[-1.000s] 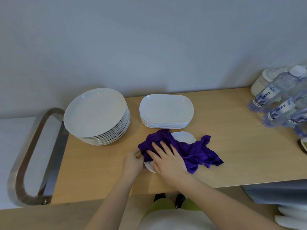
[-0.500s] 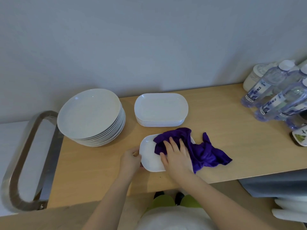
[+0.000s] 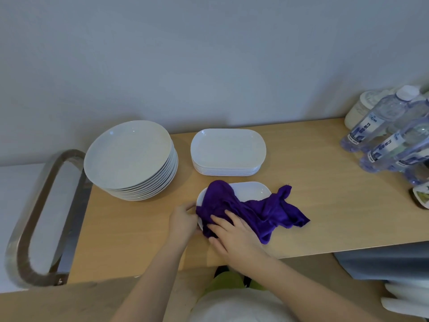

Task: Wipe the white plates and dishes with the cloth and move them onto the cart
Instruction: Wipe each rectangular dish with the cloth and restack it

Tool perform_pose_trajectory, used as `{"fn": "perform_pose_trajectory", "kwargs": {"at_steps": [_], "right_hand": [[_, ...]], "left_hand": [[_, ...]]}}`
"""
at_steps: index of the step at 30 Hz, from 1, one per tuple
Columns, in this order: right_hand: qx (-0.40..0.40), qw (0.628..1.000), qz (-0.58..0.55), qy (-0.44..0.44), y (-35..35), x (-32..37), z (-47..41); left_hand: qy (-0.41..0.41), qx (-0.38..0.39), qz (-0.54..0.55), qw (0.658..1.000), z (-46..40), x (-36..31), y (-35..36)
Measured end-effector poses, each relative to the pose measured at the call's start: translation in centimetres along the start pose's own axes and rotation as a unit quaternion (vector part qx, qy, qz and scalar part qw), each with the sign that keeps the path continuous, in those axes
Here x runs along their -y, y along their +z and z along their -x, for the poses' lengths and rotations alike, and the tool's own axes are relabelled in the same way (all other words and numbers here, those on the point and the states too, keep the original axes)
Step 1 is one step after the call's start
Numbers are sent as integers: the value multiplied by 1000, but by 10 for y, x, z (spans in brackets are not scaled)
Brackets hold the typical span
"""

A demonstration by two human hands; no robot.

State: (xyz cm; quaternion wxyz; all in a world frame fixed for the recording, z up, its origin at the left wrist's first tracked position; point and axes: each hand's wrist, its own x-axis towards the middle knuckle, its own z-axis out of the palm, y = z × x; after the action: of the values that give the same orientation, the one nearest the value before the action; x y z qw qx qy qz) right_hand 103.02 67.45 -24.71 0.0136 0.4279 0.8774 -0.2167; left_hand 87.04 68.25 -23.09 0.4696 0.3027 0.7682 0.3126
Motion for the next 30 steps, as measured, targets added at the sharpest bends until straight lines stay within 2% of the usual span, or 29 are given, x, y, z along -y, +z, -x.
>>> {"fn": "perform_pose_trajectory", "kwargs": {"at_steps": [3,8,13,17,19,21,27,30], "right_hand": [[-21,999,14,-20,-7,-14,24],[-106,992,62,-5,-14,-50,34],[-120,982,126,75,-23,-80,31],[-96,977,150,116,-27,-72,12],[-60,983,123,124,-24,-62,-3],[-73,984,84,136,-19,-51,-19],[-95,989,85,68,-17,-28,-38],[-110,984,119,70,-23,-39,-33]], "left_hand": [[5,5,-9,1000,1,-2,1],[-6,-8,29,1000,2,-3,3],[9,-5,20,1000,4,-6,5],[17,-16,21,1000,5,-3,5],[14,-17,29,999,4,-2,5],[15,-15,27,999,4,-2,4],[9,-7,1,1000,-1,0,4],[7,-8,-32,999,-3,-1,4]]}}
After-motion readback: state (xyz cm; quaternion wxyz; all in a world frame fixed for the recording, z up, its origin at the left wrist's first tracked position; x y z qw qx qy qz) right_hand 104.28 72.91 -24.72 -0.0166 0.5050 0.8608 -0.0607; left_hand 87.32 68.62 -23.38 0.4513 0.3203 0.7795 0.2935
